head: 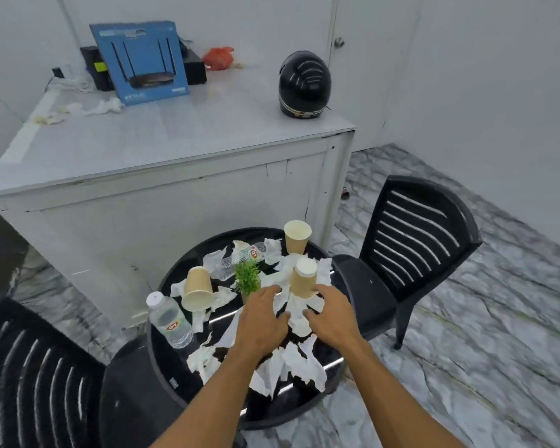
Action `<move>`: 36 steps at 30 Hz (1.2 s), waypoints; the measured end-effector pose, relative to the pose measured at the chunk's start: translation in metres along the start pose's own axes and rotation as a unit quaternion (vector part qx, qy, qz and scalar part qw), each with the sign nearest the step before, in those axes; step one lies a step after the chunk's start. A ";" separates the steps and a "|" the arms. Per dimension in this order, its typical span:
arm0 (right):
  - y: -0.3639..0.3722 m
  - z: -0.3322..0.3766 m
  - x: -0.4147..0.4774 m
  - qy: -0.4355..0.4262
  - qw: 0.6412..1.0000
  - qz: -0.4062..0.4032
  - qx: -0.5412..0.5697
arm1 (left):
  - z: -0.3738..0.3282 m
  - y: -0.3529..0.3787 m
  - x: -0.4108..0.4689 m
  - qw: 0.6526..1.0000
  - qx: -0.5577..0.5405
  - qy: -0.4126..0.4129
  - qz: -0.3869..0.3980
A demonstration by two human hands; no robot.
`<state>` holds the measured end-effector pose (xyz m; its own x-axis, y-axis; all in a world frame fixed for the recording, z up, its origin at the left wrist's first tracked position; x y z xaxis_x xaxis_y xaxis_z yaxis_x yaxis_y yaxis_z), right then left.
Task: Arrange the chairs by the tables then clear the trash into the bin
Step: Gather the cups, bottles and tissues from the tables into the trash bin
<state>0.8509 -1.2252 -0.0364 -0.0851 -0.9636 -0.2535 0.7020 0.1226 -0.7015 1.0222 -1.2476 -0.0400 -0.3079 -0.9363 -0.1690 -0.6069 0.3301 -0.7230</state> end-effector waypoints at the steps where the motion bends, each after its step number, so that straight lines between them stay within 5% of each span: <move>1: -0.002 0.000 0.006 0.007 1.000 -0.006 0.003 | -0.001 -0.002 0.011 1.000 0.001 0.008 0.003; 20: 0.012 -0.055 0.162 0.067 0.992 0.018 0.104 | -0.009 -0.006 0.226 1.000 0.013 -0.027 0.007; 28: 0.022 -0.084 0.185 0.045 0.985 0.100 0.134 | -0.008 0.026 0.298 0.999 0.036 -0.037 -0.001; 36: 0.020 -0.083 0.183 -0.004 0.985 0.073 0.158 | 0.003 0.043 0.311 0.997 0.024 -0.068 -0.027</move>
<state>0.7911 -1.3792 -0.1524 0.0379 -0.9434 -0.3296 0.8915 0.1809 -0.4153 0.9027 -1.5248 -0.1252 -0.1712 -0.9614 -0.2153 -0.5837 0.2750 -0.7640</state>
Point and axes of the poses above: each hand's wrist, its own x-axis towards the middle knuckle, its own y-axis out of the palm, z = x × y, the point moved 3 cm from there along x, towards the middle knuckle, and after that the axes turned 10 degrees about z, right-handed, at the moved point
